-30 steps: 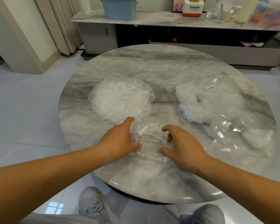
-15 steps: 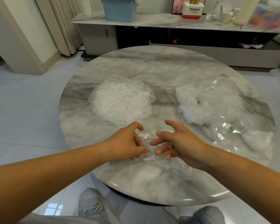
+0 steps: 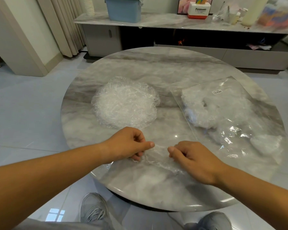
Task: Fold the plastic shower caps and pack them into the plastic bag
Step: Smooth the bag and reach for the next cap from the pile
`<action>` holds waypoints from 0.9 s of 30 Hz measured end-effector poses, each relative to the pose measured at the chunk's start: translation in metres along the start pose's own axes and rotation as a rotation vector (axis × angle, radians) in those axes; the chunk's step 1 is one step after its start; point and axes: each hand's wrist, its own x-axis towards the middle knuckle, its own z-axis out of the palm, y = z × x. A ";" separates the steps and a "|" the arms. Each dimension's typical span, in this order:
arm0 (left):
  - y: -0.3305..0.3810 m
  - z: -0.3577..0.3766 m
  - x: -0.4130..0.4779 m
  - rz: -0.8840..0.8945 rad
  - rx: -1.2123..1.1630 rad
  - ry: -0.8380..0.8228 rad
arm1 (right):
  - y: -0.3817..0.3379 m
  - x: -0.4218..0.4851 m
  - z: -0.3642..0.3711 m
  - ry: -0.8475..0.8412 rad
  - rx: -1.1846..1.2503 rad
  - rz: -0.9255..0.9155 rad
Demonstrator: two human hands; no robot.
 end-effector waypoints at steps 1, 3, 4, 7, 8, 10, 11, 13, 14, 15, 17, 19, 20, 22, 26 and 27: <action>0.000 0.000 0.001 0.006 0.028 0.027 | 0.004 0.000 0.002 -0.020 -0.108 -0.053; 0.000 0.000 0.001 0.009 0.122 0.089 | 0.006 0.001 0.005 -0.032 -0.209 -0.106; 0.000 0.000 0.001 0.015 0.214 0.127 | 0.005 0.001 0.005 -0.029 -0.239 -0.114; 0.000 -0.001 -0.002 0.058 0.564 0.266 | -0.003 0.002 0.004 -0.046 -0.340 -0.110; -0.001 -0.002 -0.003 0.062 0.637 0.286 | -0.006 0.003 0.003 -0.046 -0.359 -0.104; -0.002 -0.001 -0.003 0.049 0.731 0.278 | -0.009 0.005 0.002 0.046 -0.324 -0.150; -0.003 -0.001 -0.003 0.042 0.777 0.264 | -0.009 0.006 0.003 0.132 -0.303 -0.213; -0.003 -0.001 -0.002 0.029 0.869 0.238 | -0.010 0.008 0.006 0.224 -0.282 -0.328; -0.002 -0.002 -0.002 0.021 0.906 0.232 | -0.010 0.009 0.008 0.192 -0.283 -0.359; -0.001 -0.002 -0.002 0.013 0.932 0.231 | -0.011 0.009 0.010 0.129 -0.289 -0.379; 0.001 -0.004 -0.003 -0.009 0.960 0.227 | -0.009 0.007 0.015 -0.006 -0.299 -0.389; 0.003 -0.007 -0.005 -0.028 0.951 0.210 | -0.005 0.004 0.020 -0.095 -0.297 -0.370; 0.003 -0.008 -0.005 -0.030 0.930 0.201 | -0.004 0.003 0.022 -0.118 -0.308 -0.369; 0.003 -0.011 -0.005 -0.027 0.857 0.177 | -0.003 0.002 0.025 -0.140 -0.347 -0.381; 0.007 -0.008 -0.002 -0.072 0.427 0.057 | -0.004 0.002 0.027 -0.158 -0.407 -0.405; 0.008 -0.005 -0.003 -0.091 0.295 0.039 | -0.005 0.002 0.028 -0.165 -0.417 -0.406</action>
